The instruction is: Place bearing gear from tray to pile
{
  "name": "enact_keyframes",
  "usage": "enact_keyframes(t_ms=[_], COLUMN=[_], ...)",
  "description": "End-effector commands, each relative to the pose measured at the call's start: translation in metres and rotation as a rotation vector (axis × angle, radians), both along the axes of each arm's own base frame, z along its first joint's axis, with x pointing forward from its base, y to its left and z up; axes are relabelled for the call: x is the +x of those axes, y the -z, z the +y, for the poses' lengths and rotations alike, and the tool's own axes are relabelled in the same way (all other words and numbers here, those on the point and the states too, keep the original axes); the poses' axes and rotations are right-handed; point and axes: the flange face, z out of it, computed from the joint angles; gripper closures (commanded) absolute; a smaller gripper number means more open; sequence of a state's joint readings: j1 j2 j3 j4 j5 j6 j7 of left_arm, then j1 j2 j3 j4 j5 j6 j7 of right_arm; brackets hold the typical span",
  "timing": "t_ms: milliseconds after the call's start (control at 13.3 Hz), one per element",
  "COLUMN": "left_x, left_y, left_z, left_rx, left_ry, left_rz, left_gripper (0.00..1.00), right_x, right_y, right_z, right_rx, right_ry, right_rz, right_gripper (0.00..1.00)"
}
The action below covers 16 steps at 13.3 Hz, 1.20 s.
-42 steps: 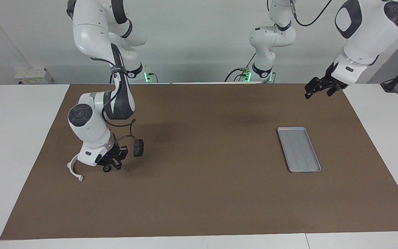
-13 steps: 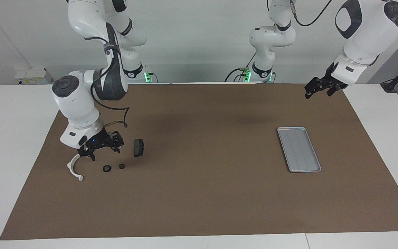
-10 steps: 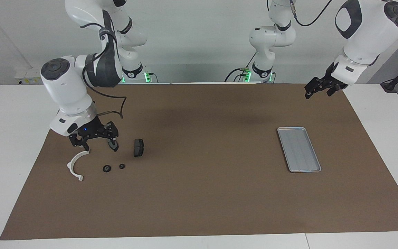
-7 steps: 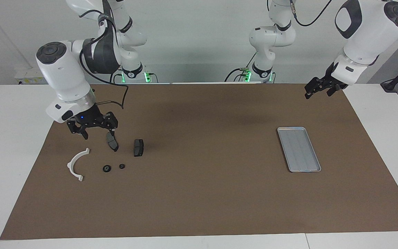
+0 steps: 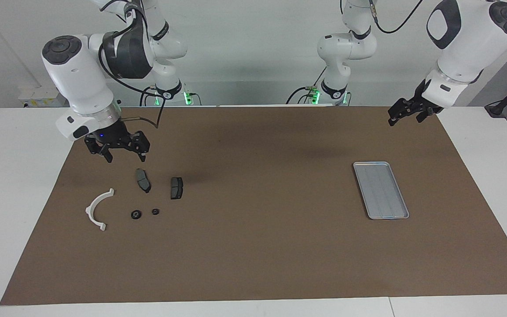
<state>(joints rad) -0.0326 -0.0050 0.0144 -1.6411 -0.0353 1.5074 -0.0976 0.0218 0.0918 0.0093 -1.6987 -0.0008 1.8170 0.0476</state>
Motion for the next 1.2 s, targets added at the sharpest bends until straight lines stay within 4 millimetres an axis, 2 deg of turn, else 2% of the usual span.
enact_keyframes(t_ms=[0,904,1129], left_x=[-0.004,-0.004,-0.004], left_y=[-0.007,-0.007,-0.007], left_z=[0.000,0.000,0.000], left_rx=[0.006,0.005,0.005], left_ry=[0.002,0.002,0.002], left_rz=[0.003,0.003,0.003], left_gripper=[0.00,0.00,0.00], right_x=[-0.014,-0.026,-0.026], right_y=[-0.016,-0.022,-0.024], right_z=[-0.008,-0.020,-0.029], right_rx=[-0.009,-0.006,-0.009], right_ry=[0.025,0.101,0.099], right_rz=[0.015,0.043,0.042], right_gripper=[0.00,0.00,0.00])
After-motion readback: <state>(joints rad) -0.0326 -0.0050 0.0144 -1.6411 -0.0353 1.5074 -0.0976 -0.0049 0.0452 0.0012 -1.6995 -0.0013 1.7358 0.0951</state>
